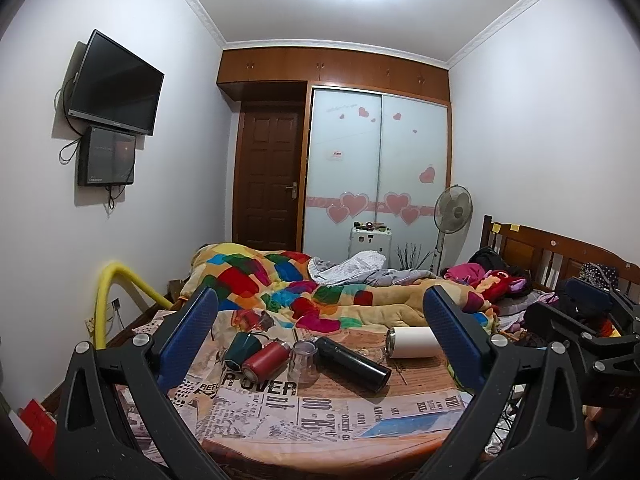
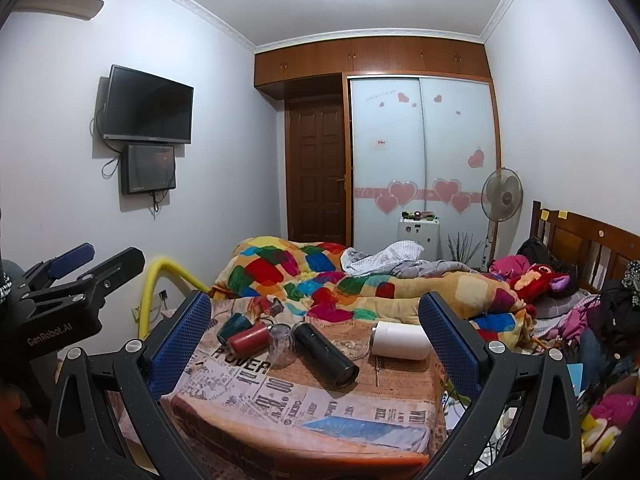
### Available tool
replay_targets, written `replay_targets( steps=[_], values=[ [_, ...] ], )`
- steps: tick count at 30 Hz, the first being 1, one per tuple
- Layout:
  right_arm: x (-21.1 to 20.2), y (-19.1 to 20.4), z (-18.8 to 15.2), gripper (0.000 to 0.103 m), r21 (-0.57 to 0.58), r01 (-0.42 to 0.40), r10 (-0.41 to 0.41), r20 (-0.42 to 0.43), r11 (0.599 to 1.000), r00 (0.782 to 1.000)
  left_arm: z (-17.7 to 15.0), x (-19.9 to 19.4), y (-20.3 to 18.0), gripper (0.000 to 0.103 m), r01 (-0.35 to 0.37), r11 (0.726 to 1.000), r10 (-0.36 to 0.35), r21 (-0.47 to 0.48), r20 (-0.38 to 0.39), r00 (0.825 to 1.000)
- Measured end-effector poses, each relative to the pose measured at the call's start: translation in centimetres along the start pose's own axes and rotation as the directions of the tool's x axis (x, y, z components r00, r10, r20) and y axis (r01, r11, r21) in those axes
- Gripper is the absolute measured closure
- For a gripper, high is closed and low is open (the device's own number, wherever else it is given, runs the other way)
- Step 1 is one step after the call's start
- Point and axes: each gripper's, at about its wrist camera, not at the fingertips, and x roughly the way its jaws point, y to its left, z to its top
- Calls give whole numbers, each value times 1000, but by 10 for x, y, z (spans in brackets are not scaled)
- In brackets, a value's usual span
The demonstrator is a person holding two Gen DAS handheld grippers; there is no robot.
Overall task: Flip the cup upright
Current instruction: 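Move the right gripper down to the black thermos lying on its side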
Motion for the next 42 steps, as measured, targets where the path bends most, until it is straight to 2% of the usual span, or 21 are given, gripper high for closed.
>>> replay_targets(
  steps=[7,13,17,22,25,27,31,33,38,40,42],
  values=[
    [23,0,-7,0,-9,4,-4,-49,1000,999,-11,28,11,0,-17,999,15,-29,-48,999],
    [75,-6,-25,0,-17,-10,8,-165,1000,986,-33,75,34,0,-37,997,26,-71,-150,988],
    [125,-14,-39,0,-42,-4,-7,-261,999,965,-57,115,53,0,-80,994,59,-79,-241,969],
    [184,-20,-52,0,-86,-14,-18,-363,996,932,-93,167,74,0,-144,987,108,-70,-368,924],
    [228,-22,-63,0,-117,-40,-17,-445,992,895,-116,192,86,0,-167,983,117,-81,-431,895],
    [258,-24,-73,0,-123,-79,5,-512,989,859,-132,208,94,0,-184,979,124,-86,-466,876],
    [310,-22,-96,2,-146,-146,20,-636,979,772,-156,229,103,0,-206,974,130,-93,-515,847],
    [332,-20,-110,3,-144,-180,31,-692,973,721,-164,237,107,0,-210,973,126,-100,-531,838],
    [366,-18,-138,16,-114,-240,59,-789,964,612,-178,248,113,0,-216,971,122,-106,-557,822],
    [378,-18,-144,17,-116,-252,57,-807,961,588,-182,251,112,0,-215,971,121,-104,-564,817],
    [385,-19,-150,23,-113,-259,55,-824,959,564,-184,253,111,0,-214,972,121,-100,-568,814]
  ],
)
